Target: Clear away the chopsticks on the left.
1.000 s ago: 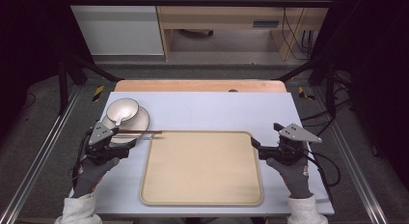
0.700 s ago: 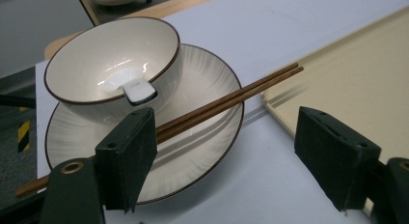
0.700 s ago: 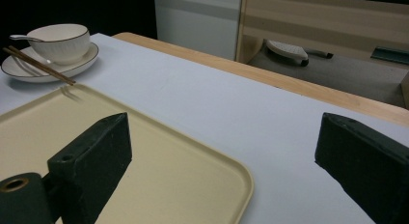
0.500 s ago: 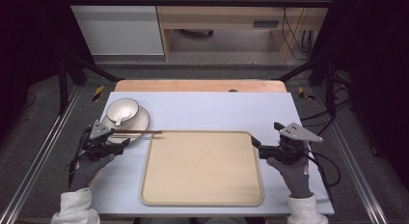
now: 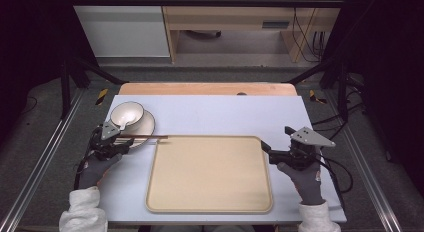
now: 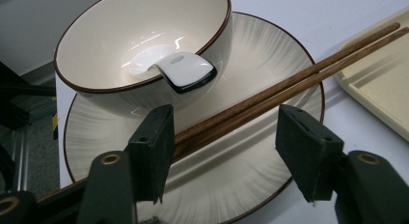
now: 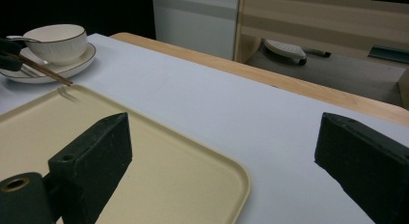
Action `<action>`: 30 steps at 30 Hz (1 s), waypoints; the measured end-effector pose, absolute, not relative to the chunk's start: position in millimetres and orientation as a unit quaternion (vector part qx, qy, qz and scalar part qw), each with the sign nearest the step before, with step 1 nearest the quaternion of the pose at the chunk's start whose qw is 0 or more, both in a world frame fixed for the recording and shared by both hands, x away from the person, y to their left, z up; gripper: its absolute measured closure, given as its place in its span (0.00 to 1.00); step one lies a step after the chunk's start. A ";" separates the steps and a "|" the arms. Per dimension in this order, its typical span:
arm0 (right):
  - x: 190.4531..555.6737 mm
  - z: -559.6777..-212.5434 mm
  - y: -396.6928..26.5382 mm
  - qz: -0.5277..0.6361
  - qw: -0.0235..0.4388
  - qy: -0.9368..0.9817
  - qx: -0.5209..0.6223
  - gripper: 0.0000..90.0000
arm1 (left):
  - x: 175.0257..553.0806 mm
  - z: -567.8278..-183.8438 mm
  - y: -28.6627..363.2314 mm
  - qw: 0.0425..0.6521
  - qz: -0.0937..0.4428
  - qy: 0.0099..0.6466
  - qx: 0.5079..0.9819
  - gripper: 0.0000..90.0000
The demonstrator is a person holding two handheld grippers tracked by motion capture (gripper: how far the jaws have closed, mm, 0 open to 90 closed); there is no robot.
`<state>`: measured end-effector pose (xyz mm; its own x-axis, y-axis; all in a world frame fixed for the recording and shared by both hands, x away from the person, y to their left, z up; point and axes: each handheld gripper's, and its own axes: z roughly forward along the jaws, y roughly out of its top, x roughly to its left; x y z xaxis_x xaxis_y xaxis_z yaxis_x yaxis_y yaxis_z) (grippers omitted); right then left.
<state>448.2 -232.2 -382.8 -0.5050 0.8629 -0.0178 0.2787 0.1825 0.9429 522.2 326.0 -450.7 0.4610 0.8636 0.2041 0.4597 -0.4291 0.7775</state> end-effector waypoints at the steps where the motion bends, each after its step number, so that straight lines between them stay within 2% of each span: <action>1: 448.1 -382.9 -232.2 0.497 0.294 0.711 0.402 0.07 | 523.4 -452.0 326.1 0.328 0.306 0.419 0.790 0.45; 10: 448.3 -383.4 -231.3 0.494 0.294 0.713 0.401 0.07 | 525.5 -456.7 326.5 0.313 0.298 0.415 0.800 0.49; 21: 447.4 -381.5 -233.0 0.505 0.290 0.708 0.400 0.06 | 522.2 -453.8 326.2 0.299 0.299 0.417 0.805 0.60; 30: 447.7 -381.9 -230.9 0.502 0.290 0.710 0.400 0.06 | 516.7 -451.6 323.5 0.283 0.306 0.394 0.819 0.69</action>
